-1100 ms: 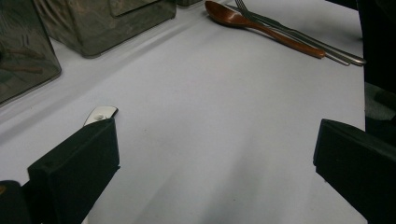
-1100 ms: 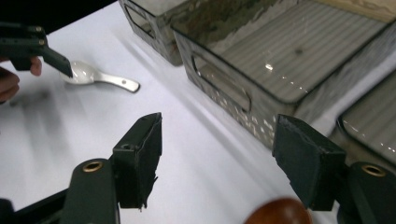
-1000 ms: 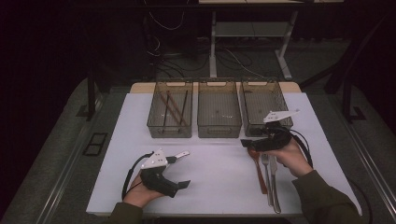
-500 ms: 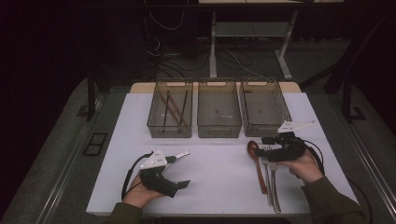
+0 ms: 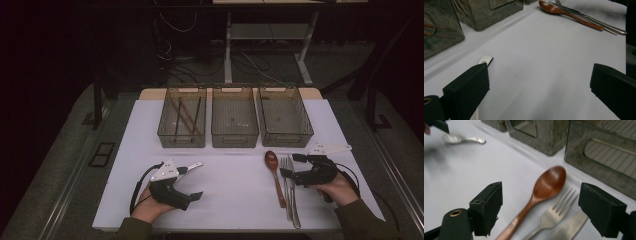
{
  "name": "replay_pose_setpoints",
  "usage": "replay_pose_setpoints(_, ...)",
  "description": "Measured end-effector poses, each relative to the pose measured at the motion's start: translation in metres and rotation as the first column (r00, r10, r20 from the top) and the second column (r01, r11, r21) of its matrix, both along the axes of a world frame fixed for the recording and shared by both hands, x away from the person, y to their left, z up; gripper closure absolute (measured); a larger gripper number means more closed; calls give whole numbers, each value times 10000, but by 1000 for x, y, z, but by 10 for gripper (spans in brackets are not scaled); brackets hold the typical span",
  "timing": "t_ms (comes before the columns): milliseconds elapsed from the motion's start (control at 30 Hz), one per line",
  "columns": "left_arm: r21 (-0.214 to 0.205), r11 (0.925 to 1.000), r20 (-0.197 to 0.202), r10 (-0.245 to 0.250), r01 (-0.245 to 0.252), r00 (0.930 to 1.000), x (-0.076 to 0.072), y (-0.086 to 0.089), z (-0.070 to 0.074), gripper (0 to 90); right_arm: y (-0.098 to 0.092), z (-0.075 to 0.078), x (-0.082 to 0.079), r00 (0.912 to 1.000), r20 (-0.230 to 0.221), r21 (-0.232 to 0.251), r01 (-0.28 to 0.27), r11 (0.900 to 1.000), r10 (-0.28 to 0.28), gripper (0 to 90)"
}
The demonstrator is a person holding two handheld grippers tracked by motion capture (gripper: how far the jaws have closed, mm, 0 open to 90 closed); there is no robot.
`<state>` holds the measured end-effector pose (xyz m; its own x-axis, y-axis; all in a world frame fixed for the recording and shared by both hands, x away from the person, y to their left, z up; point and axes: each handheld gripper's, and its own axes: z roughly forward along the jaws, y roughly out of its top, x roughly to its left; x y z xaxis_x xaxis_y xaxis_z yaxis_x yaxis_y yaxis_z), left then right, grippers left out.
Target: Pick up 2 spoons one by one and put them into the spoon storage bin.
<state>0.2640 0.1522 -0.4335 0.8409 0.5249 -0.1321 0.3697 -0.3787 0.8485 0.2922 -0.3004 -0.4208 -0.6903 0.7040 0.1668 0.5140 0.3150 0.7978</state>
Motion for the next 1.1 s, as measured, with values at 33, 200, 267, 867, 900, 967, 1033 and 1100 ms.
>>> replay_pose_setpoints(33,6,10000,-3,18,-18,10000,0,0,0,22,-1,-2,-2,10000,17,-64,-62,10000,62,181)
replay_pose_setpoints(200,2,10000,107,77,-77,9999,2,1,3,58,-4,-13,-12,10000,-35,6,14,10000,-14,163)
replay_pose_setpoints(267,101,9998,161,156,-158,9997,3,1,4,90,-4,-16,-15,10000,-69,-8,3,10000,-3,142)
replay_pose_setpoints(867,452,9974,206,553,-562,9983,25,15,14,461,-7,-19,-25,9998,-42,-198,-205,9996,204,141)
replay_pose_setpoints(900,467,9971,155,595,-602,9981,26,17,14,477,-7,-19,-25,9998,-32,-211,-211,9996,211,142)
replay_pose_setpoints(967,550,9962,73,672,-675,9977,29,22,15,510,-7,-18,-26,9998,-39,-188,-182,9997,181,142)
replay_pose_setpoints(1033,606,9953,-21,762,-759,9971,33,26,14,534,-7,-18,-26,9998,-20,-171,-187,9997,186,142)
replay_pose_setpoints(1100,630,9941,-167,897,-885,9958,36,30,14,553,-7,-18,-26,9998,-16,-188,-184,9997,184,142)
